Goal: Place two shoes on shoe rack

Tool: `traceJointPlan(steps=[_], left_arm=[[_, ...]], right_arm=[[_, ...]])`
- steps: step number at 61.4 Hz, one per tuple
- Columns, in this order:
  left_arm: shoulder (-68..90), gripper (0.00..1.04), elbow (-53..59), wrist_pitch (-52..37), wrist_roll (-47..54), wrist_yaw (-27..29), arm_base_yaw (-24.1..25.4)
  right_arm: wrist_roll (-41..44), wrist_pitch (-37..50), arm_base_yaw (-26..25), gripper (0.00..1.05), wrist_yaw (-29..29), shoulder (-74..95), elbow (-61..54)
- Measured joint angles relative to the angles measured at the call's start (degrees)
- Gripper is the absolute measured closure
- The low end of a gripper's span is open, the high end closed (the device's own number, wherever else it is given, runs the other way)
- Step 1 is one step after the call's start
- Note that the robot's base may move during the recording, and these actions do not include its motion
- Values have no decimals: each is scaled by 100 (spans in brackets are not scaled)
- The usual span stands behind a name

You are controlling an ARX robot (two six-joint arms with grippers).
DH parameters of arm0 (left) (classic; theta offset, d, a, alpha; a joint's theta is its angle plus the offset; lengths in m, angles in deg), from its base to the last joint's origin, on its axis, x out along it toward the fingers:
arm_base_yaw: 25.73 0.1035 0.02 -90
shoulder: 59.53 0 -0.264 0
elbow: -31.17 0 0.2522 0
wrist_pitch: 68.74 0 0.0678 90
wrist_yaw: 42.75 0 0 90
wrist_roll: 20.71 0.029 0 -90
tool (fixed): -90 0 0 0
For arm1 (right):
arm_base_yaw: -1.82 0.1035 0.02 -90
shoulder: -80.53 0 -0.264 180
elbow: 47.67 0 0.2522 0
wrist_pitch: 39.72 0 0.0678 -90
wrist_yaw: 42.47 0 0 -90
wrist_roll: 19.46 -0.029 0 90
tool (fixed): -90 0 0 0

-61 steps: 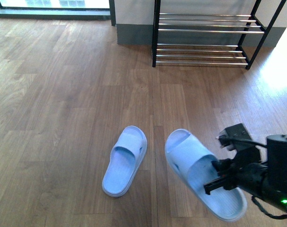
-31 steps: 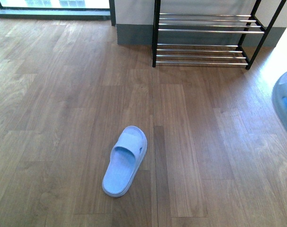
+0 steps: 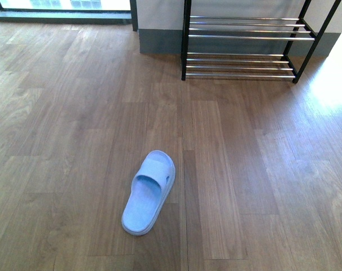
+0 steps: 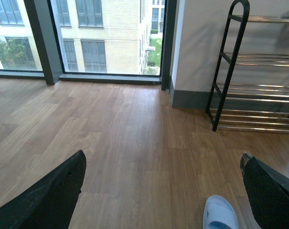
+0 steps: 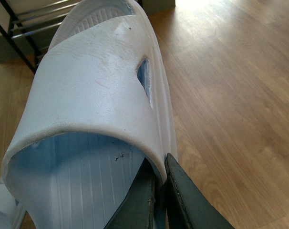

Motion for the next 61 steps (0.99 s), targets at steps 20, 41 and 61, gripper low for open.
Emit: traceJointPlan(steps=[20, 41, 61], left_arm=[[0, 9, 0, 2, 2, 0, 0], [0, 9, 0, 2, 2, -2, 0], [0, 9, 0, 2, 0, 15, 0]], right_arm=[[-2, 0, -4, 103, 2, -15, -2], [-17, -4, -9, 103, -7, -24, -24], [-22, -4, -9, 103, 15, -24, -28]])
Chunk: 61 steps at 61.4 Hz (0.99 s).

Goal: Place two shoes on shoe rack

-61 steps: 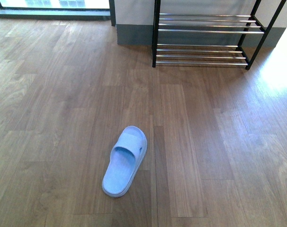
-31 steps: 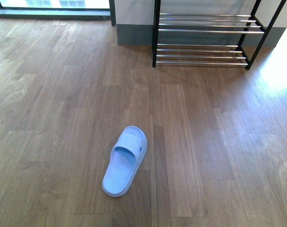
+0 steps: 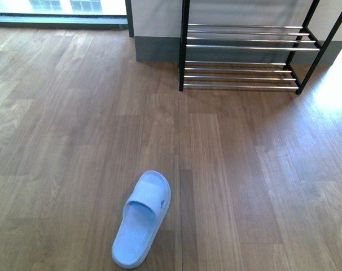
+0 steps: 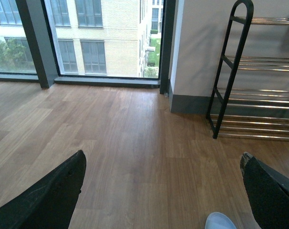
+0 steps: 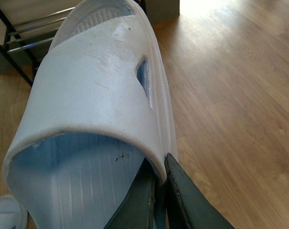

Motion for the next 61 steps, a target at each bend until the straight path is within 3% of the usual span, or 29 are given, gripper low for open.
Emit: traceJointPlan(steps=[33, 35, 39, 42, 51, 61], left_arm=[[0, 9, 0, 0, 0, -17, 0], [116, 9, -61, 208, -46, 151, -61], [1014, 9, -546, 1239, -208, 1163, -455], [1740, 9, -640, 1182, -212, 1377, -544], [4245, 9, -457, -431, -76, 1244, -678], [7903, 9, -466, -3272, 313, 1165, -776]], right_arm=[[-28, -2, -15, 103, -15, 2, 0], [-33, -2, -15, 103, -13, 0, 0], [-39, -4, -15, 103, -13, 4, -2], [-42, -2, -15, 103, -13, 0, 0], [-42, -4, -15, 103, -13, 0, -2], [-42, -2, -15, 103, -11, 0, -2]])
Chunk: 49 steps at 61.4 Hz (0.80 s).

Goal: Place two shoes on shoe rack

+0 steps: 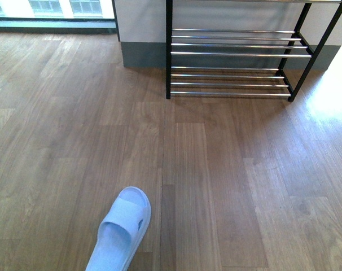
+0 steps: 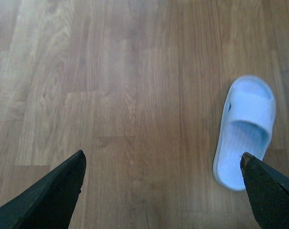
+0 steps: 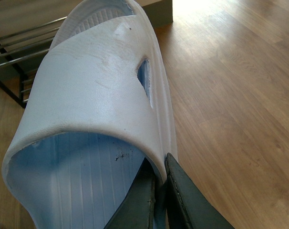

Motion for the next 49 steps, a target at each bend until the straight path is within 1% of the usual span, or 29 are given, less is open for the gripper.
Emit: traceJointPlan(steps=[5, 8, 10, 17, 26, 35, 42, 49], left_arm=[[1587, 9, -269, -977, 225, 4, -66], [2570, 9, -535, -1408, 356, -15, -131], [3270, 9, -778, -1543, 415, -11, -186], [4767, 9, -1484, -1279, 492, 42, -492], [5639, 9, -2389, -721, 487, 74, -844], [6356, 9, -3425, -326, 380, 136, -848], [7106, 9, -4531, 116, 179, 354, -758], [7613, 9, -5261, 402, 111, 334, -748]], right_arm=[[0, 0, 0, 103, -2, 0, 0], [0, 0, 0, 103, -2, 0, 0], [0, 0, 0, 103, -2, 0, 0], [0, 0, 0, 103, -2, 0, 0], [-2, 0, 0, 103, -2, 0, 0], [0, 0, 0, 103, -2, 0, 0], [-2, 0, 0, 103, -2, 0, 0], [-2, 0, 0, 103, -2, 0, 0]])
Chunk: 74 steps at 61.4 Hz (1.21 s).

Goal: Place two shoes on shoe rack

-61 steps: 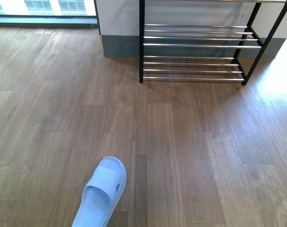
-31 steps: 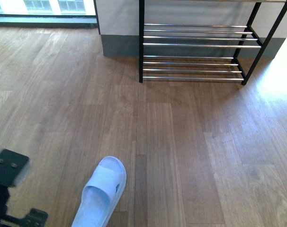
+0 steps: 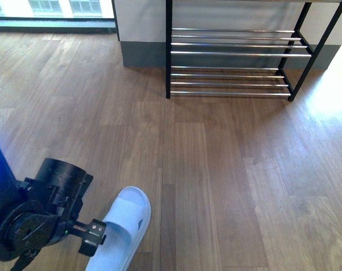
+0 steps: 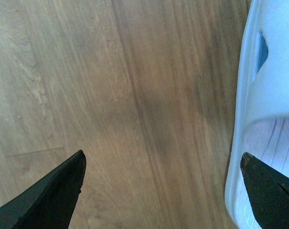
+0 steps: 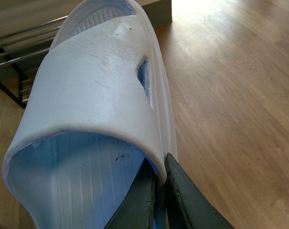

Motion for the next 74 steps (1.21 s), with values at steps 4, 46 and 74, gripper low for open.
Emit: traceJointPlan(steps=[4, 46, 74], left_arm=[[197, 9, -284, 111, -31, -81, -13], [1488, 28, -2299, 907, 343, -1272, -90], [1567, 77, -2500, 763, 343, -1392, -61]], right_arm=[[0, 0, 0, 103, 0, 0, 0], [0, 0, 0, 103, 0, 0, 0], [2, 0, 0, 103, 0, 0, 0]])
